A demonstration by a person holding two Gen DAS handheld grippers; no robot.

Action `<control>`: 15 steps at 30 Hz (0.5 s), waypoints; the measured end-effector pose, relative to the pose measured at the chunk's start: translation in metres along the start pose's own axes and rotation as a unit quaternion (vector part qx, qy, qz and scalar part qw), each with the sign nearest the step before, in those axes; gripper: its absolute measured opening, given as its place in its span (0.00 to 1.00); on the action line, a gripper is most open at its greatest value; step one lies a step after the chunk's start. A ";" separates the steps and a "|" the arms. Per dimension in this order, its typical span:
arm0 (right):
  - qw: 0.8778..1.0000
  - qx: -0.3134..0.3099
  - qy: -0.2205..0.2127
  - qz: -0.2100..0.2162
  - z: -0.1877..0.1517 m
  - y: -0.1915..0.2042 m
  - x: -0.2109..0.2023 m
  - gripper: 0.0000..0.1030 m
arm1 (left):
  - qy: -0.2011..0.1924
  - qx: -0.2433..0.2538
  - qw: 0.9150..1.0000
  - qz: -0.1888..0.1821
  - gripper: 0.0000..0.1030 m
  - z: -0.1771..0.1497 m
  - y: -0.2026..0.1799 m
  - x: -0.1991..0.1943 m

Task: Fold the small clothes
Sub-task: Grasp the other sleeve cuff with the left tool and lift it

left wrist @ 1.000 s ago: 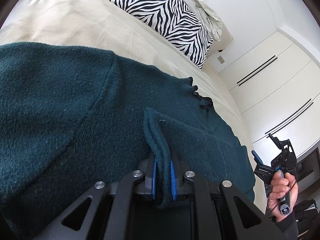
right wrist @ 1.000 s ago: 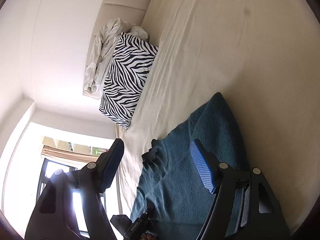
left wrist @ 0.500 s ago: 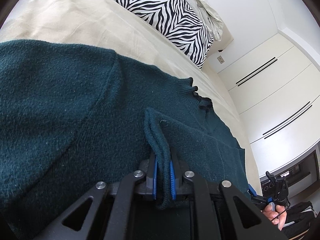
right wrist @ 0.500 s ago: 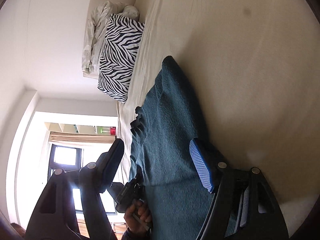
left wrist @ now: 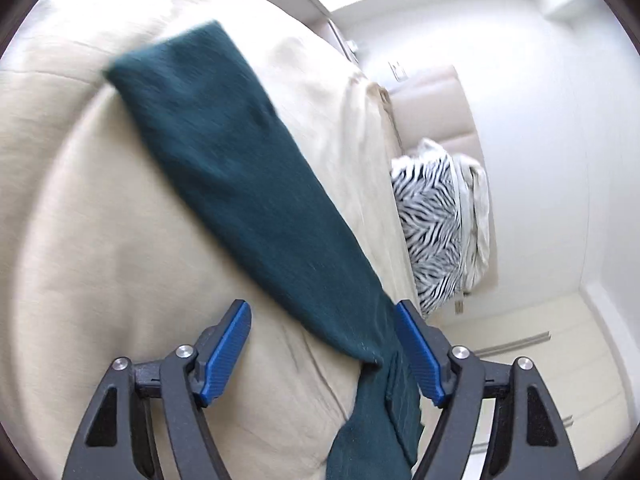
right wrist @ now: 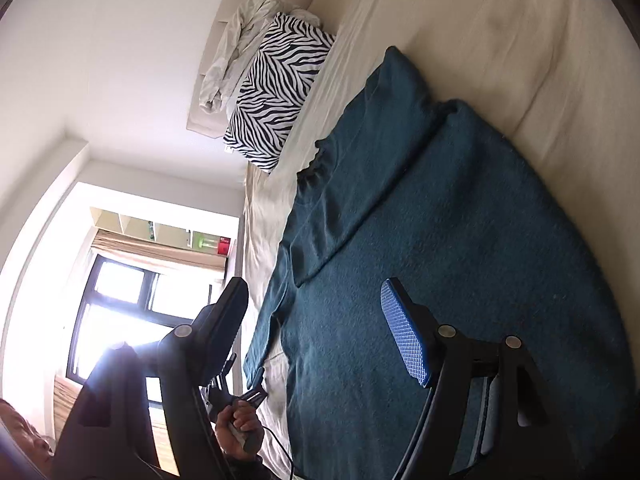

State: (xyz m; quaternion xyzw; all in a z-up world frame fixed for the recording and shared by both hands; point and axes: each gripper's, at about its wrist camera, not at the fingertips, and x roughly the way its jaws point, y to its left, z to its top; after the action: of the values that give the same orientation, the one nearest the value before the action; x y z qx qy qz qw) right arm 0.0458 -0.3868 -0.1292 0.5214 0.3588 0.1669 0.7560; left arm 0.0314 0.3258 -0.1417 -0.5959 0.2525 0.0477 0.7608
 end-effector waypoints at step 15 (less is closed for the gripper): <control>0.997 -0.037 0.062 -0.015 -0.082 0.063 0.059 0.67 | -0.068 -0.075 0.995 0.012 0.08 0.085 0.027 0.002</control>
State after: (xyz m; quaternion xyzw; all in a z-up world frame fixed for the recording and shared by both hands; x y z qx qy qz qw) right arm 0.0358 -0.2698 -0.1101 0.4765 0.4060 0.2009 0.7535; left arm 0.0512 0.4126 -0.1527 -0.6436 0.2027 0.1161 0.7288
